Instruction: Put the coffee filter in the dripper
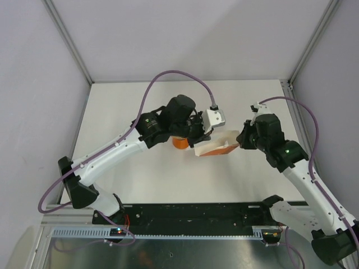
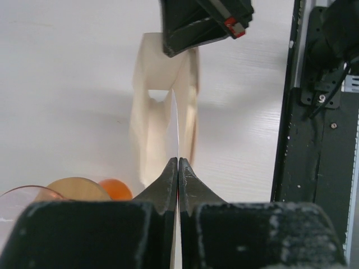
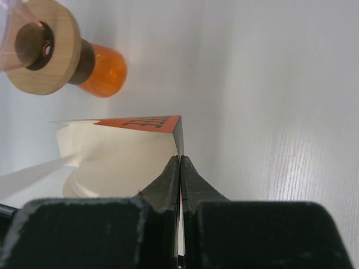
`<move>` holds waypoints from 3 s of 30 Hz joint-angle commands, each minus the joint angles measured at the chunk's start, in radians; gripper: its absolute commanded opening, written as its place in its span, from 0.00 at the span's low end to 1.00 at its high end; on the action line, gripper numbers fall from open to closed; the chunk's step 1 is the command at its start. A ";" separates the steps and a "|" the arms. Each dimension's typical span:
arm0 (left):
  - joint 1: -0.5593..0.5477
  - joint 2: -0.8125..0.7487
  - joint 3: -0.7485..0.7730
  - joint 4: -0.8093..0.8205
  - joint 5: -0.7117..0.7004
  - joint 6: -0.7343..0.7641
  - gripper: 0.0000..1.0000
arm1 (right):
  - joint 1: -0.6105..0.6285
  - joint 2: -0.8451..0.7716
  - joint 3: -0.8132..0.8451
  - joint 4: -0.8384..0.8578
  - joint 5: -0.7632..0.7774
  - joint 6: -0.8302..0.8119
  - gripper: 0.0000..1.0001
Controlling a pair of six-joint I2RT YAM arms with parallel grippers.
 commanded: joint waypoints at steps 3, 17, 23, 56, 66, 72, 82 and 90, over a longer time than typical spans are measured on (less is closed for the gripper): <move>0.113 -0.042 0.087 0.027 0.055 -0.074 0.00 | -0.126 -0.014 -0.039 0.050 -0.044 -0.037 0.00; 0.366 -0.137 0.132 0.013 0.174 -0.176 0.00 | -0.456 0.212 -0.058 0.280 -0.110 -0.122 0.00; 0.468 -0.166 0.123 -0.003 0.182 -0.178 0.00 | -0.523 0.328 -0.049 0.356 -0.053 -0.135 0.00; 0.494 -0.148 0.152 -0.038 0.180 -0.167 0.00 | -0.473 0.415 0.121 0.252 0.096 -0.247 0.47; 0.494 -0.163 0.145 -0.067 0.319 -0.119 0.00 | -0.441 0.254 0.214 0.196 0.117 -0.286 0.72; 0.493 -0.175 0.153 -0.128 0.486 -0.050 0.00 | -0.281 0.091 0.239 0.244 -0.168 -0.371 0.85; 0.434 -0.201 0.130 -0.207 0.608 0.002 0.00 | 0.258 0.096 0.240 0.452 -0.532 -0.477 0.94; 0.394 -0.236 0.143 -0.293 0.684 0.035 0.00 | 0.338 0.185 0.240 0.509 -0.654 -0.485 0.80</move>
